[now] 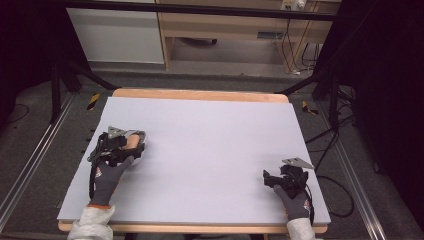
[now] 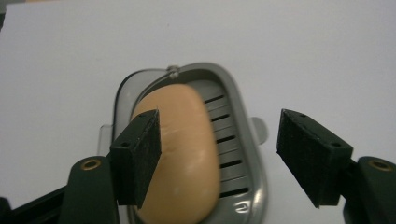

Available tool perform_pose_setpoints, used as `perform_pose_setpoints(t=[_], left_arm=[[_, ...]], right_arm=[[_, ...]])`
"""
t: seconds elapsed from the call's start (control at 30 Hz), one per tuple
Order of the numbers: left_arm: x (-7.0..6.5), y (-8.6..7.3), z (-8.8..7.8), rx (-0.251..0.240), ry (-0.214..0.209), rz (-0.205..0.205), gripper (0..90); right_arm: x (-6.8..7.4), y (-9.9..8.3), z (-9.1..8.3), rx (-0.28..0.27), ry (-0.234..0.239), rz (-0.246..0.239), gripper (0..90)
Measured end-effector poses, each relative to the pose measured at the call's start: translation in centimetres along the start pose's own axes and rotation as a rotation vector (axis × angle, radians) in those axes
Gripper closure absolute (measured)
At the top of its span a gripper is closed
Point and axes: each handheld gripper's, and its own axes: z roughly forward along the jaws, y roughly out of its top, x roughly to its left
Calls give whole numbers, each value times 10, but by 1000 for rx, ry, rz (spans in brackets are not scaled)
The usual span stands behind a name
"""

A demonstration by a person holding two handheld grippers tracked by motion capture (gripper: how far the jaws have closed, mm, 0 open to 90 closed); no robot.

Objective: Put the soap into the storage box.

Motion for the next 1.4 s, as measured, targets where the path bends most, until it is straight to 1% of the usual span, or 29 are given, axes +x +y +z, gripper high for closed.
perform_pose_setpoints(t=[0.1,0.2,0.27,0.33,0.4,0.47,0.53,0.63,0.73,0.8,0.93,1.0,1.03,1.17,1.2,1.27,1.3,1.33,1.4], left_arm=[[-5,3,-6,-33,-18,9,302],[-12,5,-11,-57,-54,17,312],[-17,7,-14,-71,-70,37,318],[-23,6,-16,-73,-99,42,328],[-28,5,-16,-75,-116,51,333],[-32,2,-16,-67,-133,64,337],[-36,-1,-16,-58,-135,78,337],[-38,-6,-16,-48,-146,88,337],[-40,-12,-17,-42,-150,96,337],[-41,-16,-19,-44,-161,93,338],[-42,-24,-24,-45,-168,103,338],[-43,-27,-25,-40,-168,104,336],[-43,-27,-25,-40,-168,104,334],[-41,-37,-26,-21,-166,104,319],[-41,-37,-26,-21,-166,104,315],[-39,-43,-26,-10,-173,105,306],[-39,-43,-26,-10,-173,105,301],[-37,-48,-28,-5,-169,109,297],[-35,-52,-29,-2,-172,110,292]], right_arm=[[0,0,0,0,0,2,51],[0,0,0,-2,-2,4,51],[-1,0,-1,-4,-3,0,51],[-1,0,-1,-5,-4,4,51],[-1,0,-2,-7,-7,5,51],[-2,0,-2,-8,-7,5,51],[-2,0,-2,-7,-5,7,51],[-3,0,-2,-6,-6,8,51],[-3,-1,-3,-10,-10,2,51],[-4,-1,-3,-10,-14,4,51],[-6,-1,-3,-9,-20,5,51],[-7,-1,-3,-5,-20,-2,51],[-7,-1,-3,-5,-20,-2,51],[-8,-2,-2,0,-28,-17,51],[-8,-2,-2,3,-32,-17,51],[-9,-3,-2,5,-35,-11,51],[-9,-3,-2,5,-35,-11,51],[-10,-3,-2,5,-38,-9,51],[-11,-3,-1,6,-41,-9,51]])
